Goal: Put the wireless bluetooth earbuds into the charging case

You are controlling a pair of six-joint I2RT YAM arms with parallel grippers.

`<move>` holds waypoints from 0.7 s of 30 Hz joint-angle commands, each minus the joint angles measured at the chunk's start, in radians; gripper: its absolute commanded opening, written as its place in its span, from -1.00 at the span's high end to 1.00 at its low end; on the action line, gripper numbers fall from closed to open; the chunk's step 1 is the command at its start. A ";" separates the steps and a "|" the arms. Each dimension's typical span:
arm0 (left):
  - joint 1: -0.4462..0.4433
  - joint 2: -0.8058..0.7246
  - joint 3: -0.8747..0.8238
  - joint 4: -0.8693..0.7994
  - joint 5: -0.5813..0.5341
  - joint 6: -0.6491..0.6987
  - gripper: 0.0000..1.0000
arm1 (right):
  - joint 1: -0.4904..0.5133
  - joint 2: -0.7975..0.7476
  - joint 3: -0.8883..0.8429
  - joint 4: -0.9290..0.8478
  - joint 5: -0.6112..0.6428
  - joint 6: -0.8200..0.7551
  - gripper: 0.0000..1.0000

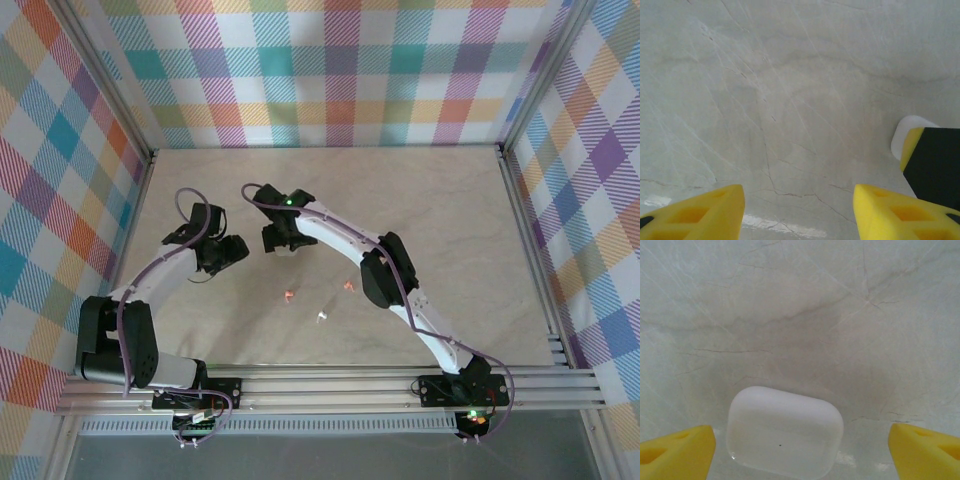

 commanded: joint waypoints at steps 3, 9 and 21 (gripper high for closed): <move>0.012 -0.009 -0.004 -0.016 -0.011 0.010 -0.17 | 0.009 0.045 0.021 -0.030 0.010 0.016 -0.77; 0.012 -0.004 -0.016 0.008 0.031 0.019 -0.18 | 0.010 0.064 0.004 0.022 -0.025 0.011 -0.66; 0.011 -0.102 -0.056 0.079 0.140 0.109 -0.25 | -0.008 -0.149 -0.252 0.196 -0.074 0.056 0.06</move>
